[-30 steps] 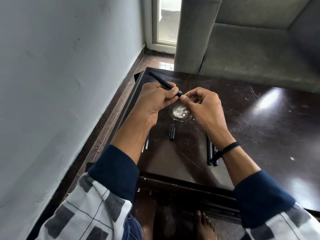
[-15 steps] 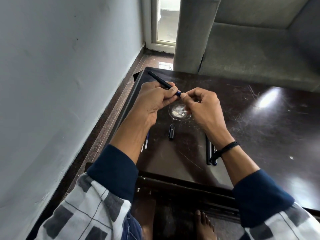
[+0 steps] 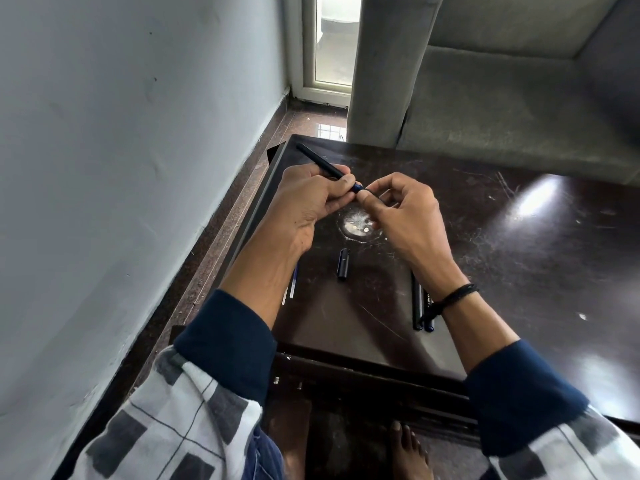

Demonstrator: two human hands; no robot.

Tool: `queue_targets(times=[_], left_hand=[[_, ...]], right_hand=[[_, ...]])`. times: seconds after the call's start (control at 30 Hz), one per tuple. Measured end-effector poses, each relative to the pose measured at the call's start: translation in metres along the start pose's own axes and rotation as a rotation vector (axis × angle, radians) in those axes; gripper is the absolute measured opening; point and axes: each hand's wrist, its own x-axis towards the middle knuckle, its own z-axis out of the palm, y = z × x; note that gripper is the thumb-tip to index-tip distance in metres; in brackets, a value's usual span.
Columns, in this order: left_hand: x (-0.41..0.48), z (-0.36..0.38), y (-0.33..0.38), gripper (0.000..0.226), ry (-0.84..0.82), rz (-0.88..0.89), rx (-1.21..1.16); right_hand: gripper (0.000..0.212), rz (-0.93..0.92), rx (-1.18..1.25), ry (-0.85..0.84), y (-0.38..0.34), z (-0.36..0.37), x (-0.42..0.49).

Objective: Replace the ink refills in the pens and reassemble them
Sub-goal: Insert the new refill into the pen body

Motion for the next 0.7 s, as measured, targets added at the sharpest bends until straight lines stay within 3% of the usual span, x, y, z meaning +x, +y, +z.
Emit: queue_targets(times=[0.7], left_hand=[[0.0020, -0.0009, -0.0009, 0.009, -0.003, -0.001, -0.005]], right_hand=[[0.017, -0.004, 0.000, -0.006, 0.0034, 0.0001, 0.0019]])
